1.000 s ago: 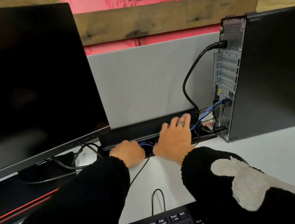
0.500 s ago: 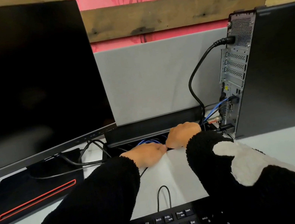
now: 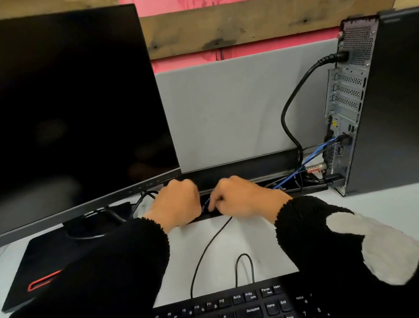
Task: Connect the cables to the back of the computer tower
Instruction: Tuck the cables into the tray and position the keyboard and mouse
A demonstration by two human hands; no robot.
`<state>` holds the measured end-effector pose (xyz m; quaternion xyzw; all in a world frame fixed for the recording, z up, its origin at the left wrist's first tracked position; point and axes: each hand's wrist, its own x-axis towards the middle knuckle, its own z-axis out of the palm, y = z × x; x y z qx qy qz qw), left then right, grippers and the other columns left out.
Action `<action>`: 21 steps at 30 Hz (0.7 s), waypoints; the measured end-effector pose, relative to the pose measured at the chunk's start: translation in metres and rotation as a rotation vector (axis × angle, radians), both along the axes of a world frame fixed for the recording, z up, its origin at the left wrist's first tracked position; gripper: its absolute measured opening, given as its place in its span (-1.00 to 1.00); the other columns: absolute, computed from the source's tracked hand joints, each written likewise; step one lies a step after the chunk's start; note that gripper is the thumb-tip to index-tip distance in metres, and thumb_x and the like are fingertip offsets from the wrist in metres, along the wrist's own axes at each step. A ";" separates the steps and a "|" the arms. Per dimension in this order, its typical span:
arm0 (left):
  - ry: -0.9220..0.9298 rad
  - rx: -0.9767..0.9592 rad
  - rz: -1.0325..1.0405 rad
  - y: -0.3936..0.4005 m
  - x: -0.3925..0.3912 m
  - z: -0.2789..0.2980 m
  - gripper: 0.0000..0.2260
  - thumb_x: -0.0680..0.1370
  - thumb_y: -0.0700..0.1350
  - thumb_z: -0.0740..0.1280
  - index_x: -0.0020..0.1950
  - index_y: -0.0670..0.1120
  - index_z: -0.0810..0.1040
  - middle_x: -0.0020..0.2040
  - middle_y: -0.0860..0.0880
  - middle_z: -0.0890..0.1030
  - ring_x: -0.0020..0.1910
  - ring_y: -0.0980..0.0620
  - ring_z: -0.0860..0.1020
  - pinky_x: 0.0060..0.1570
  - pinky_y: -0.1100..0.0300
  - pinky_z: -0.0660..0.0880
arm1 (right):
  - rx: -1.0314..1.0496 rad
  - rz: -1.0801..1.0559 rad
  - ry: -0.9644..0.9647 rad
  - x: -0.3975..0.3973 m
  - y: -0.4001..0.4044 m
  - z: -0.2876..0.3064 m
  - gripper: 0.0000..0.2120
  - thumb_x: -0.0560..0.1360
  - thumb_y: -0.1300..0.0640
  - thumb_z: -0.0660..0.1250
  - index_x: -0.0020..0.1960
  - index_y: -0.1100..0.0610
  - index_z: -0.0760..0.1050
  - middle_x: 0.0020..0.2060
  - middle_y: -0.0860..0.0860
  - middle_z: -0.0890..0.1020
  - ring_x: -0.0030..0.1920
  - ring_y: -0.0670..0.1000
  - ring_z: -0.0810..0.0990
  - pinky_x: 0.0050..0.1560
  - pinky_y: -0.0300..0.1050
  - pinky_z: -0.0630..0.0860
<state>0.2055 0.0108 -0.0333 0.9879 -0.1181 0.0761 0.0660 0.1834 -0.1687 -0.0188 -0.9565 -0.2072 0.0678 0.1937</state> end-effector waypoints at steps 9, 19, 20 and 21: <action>0.341 -0.049 -0.112 0.002 0.002 -0.025 -0.65 0.70 0.00 0.08 0.07 -0.08 0.64 0.07 -0.06 0.64 0.07 -0.05 0.58 0.16 0.01 0.51 | -0.147 -0.125 0.301 0.019 0.004 -0.019 -0.71 0.65 -0.07 0.07 -0.03 0.08 0.46 -0.13 0.02 0.51 -0.12 0.03 0.46 -0.09 -0.02 0.37; 0.493 0.158 -0.055 -0.030 0.016 -0.024 -0.56 0.71 0.03 -0.06 0.35 -0.11 0.51 0.32 -0.11 0.54 0.28 -0.11 0.51 0.33 0.02 0.36 | -0.248 -0.136 -0.063 0.002 -0.001 -0.018 -0.75 0.63 0.00 0.16 -0.16 0.11 0.41 -0.22 0.04 0.49 -0.10 0.15 0.54 -0.06 -0.01 0.45; 0.473 0.159 -0.057 -0.031 0.018 -0.027 -0.58 0.71 0.00 -0.04 0.33 -0.12 0.52 0.29 -0.11 0.56 0.27 -0.13 0.53 0.31 0.02 0.39 | -0.262 -0.127 -0.145 -0.001 0.000 -0.017 -0.79 0.62 0.02 0.18 -0.13 0.10 0.42 -0.20 0.06 0.50 -0.07 0.18 0.57 -0.06 -0.02 0.43; 0.434 0.178 -0.082 -0.033 0.014 -0.026 -0.61 0.71 -0.03 -0.01 0.29 -0.14 0.53 0.24 -0.14 0.58 0.23 -0.17 0.56 0.26 0.00 0.45 | -0.270 -0.124 -0.238 -0.002 0.000 -0.016 -0.83 0.60 0.05 0.20 -0.12 0.09 0.45 -0.16 0.10 0.54 -0.02 0.21 0.59 -0.06 -0.02 0.40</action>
